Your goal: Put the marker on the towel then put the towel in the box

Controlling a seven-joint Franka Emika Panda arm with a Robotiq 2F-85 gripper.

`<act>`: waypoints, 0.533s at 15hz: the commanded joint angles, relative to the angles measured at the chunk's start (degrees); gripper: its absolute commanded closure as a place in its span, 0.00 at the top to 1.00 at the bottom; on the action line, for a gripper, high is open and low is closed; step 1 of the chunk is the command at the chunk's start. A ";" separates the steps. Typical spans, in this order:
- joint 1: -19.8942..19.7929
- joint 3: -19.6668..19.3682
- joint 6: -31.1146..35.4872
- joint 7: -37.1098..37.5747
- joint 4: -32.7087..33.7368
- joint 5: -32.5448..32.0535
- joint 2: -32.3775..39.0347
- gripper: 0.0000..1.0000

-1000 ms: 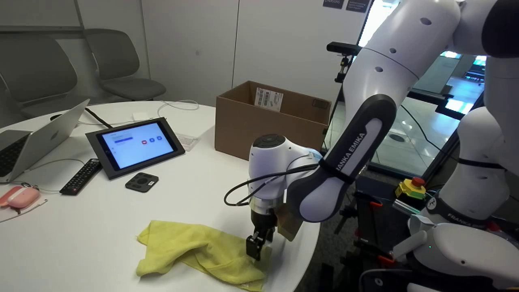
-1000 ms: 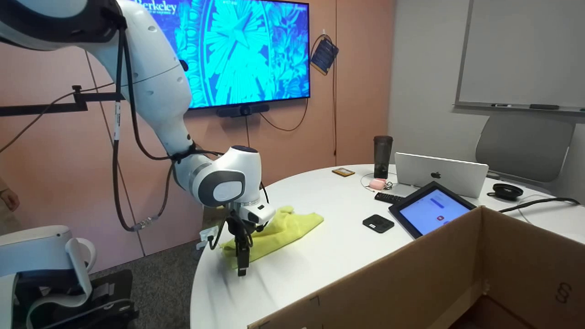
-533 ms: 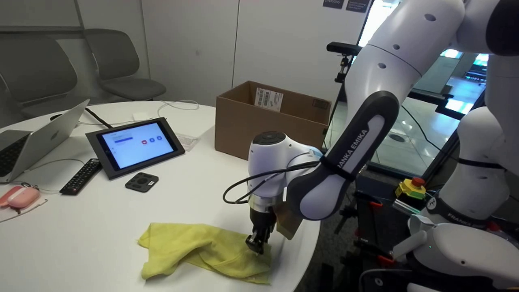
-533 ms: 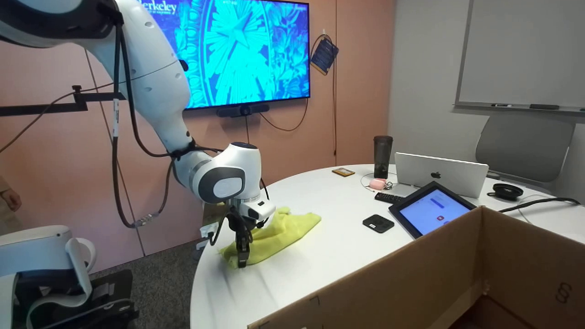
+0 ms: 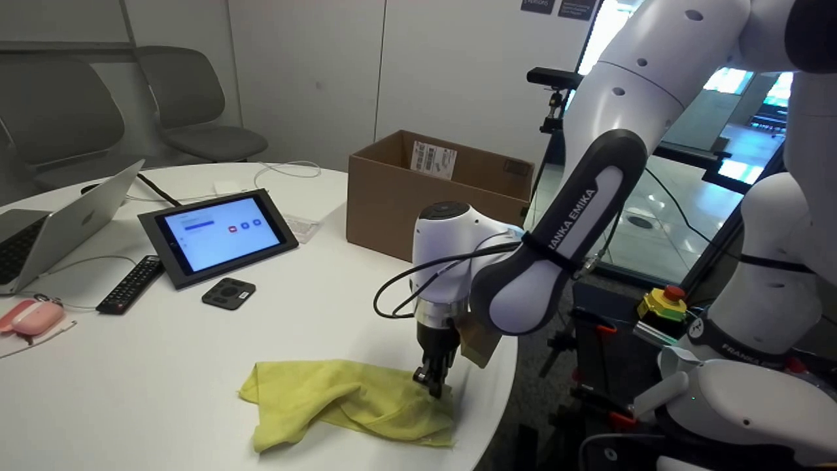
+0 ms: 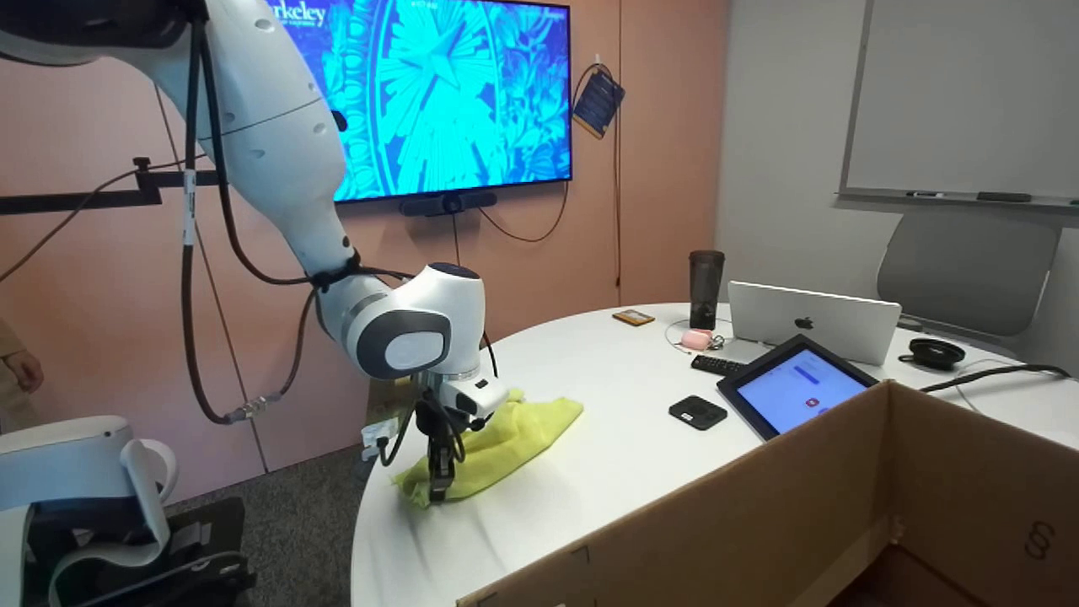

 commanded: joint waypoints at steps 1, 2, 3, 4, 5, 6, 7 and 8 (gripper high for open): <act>-4.91 3.36 -1.10 -6.87 -6.67 3.53 -6.61 0.03; -6.20 4.24 -1.48 -8.72 -7.78 4.49 -7.72 0.02; -7.63 5.14 -2.13 -10.62 -9.08 5.61 -9.25 0.02; -8.49 5.73 -2.50 -12.08 -10.10 6.54 -10.40 0.03; -9.43 6.34 -2.82 -13.74 -11.24 7.56 -11.67 0.02; -10.40 6.94 -3.50 -15.40 -11.96 8.69 -12.92 0.03; -10.90 6.96 -4.56 -16.36 -12.30 9.31 -13.96 0.03; -11.13 6.92 -5.33 -17.06 -12.34 9.69 -14.54 0.03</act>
